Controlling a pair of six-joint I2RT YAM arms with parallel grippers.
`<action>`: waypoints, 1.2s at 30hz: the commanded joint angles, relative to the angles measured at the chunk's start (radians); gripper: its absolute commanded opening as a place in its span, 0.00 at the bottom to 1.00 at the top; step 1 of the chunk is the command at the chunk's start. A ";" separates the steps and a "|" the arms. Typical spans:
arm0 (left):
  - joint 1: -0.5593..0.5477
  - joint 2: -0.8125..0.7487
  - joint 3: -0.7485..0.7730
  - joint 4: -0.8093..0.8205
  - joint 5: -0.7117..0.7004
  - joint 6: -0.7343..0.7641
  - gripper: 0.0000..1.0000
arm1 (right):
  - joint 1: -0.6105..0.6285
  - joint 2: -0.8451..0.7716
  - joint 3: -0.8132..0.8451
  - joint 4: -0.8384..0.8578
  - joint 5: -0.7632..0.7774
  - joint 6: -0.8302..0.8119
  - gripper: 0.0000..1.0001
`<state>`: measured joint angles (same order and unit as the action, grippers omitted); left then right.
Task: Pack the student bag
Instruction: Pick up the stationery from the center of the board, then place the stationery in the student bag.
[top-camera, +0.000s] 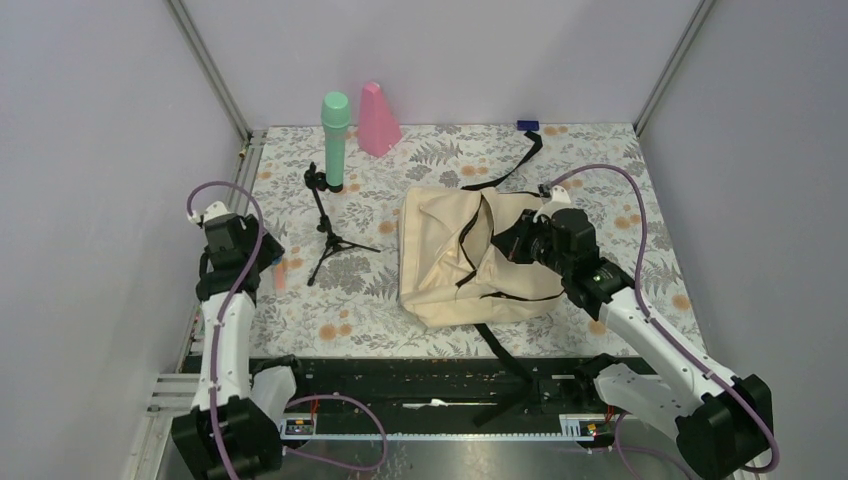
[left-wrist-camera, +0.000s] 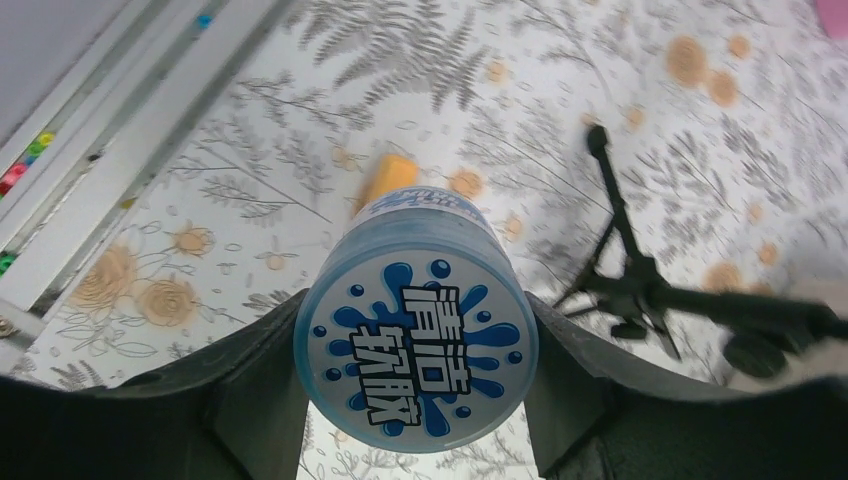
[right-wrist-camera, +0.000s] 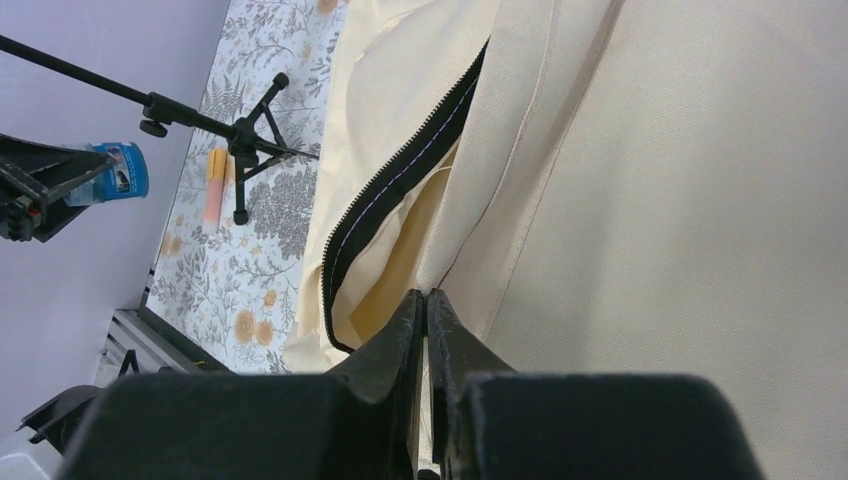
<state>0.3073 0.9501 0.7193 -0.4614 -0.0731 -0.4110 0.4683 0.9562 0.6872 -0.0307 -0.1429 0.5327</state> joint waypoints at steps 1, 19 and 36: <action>-0.116 -0.122 -0.006 -0.013 0.028 0.040 0.31 | -0.007 0.012 0.068 0.084 -0.045 0.030 0.00; -1.013 -0.326 0.006 -0.026 -0.233 0.063 0.29 | -0.006 -0.020 0.093 0.039 -0.044 0.000 0.00; -1.301 0.294 0.362 0.596 -0.011 0.119 0.30 | -0.007 -0.015 0.103 0.011 -0.101 0.012 0.00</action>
<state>-0.9932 1.1530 0.9482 -0.1028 -0.1581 -0.3107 0.4679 0.9657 0.7223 -0.0860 -0.1730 0.5304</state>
